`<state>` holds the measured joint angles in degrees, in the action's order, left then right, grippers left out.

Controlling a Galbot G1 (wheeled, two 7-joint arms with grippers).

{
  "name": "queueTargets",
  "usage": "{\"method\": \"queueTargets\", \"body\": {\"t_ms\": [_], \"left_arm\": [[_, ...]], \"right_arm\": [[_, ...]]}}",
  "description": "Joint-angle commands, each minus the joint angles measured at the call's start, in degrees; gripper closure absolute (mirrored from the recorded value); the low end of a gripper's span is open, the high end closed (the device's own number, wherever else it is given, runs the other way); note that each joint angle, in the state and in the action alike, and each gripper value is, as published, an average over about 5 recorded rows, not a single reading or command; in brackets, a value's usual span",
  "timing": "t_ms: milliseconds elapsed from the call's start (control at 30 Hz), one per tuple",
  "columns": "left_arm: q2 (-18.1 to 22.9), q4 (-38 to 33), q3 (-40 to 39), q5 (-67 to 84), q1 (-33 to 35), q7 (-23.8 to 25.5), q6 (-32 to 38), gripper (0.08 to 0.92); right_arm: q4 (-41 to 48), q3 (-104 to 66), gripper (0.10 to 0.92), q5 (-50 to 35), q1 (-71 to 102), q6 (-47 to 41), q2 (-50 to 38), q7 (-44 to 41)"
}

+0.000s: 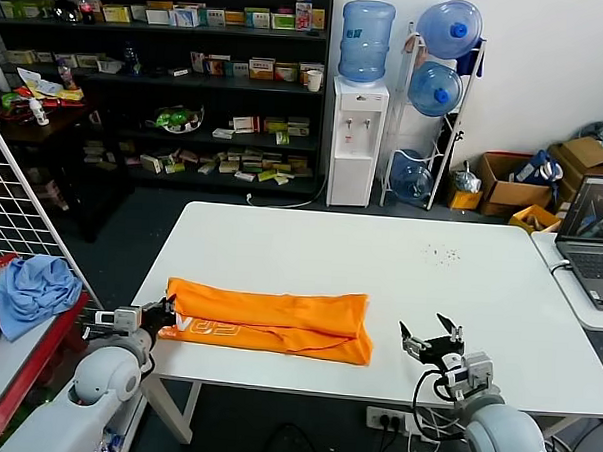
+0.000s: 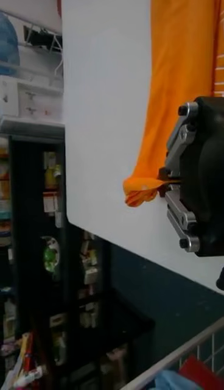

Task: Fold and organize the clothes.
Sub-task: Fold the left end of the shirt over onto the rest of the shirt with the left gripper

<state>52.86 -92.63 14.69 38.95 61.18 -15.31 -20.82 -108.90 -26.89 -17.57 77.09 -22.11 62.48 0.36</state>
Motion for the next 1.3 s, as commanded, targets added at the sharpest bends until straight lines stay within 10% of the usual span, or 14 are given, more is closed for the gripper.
{"method": "queueTargets", "body": {"t_ms": [33, 533, 1300], "left_arm": [[-3.1, -2.96, 0.2, -0.3, 0.16, -1.17, -0.1, 0.889], [7.67, -21.37, -11.06, 9.98, 3.48, -11.39, -3.95, 0.889], [31.01, -4.36, -22.84, 6.45, -7.78, -12.54, -2.32, 0.889]], "right_arm": [[-0.66, 0.04, 0.203, 1.58, 0.25, 1.52, 1.03, 0.66], [1.34, -6.04, 0.203, 12.52, 4.05, 16.77, 2.47, 2.6], [4.88, -9.02, 0.203, 16.3, 5.6, 20.24, 9.19, 1.16]]}}
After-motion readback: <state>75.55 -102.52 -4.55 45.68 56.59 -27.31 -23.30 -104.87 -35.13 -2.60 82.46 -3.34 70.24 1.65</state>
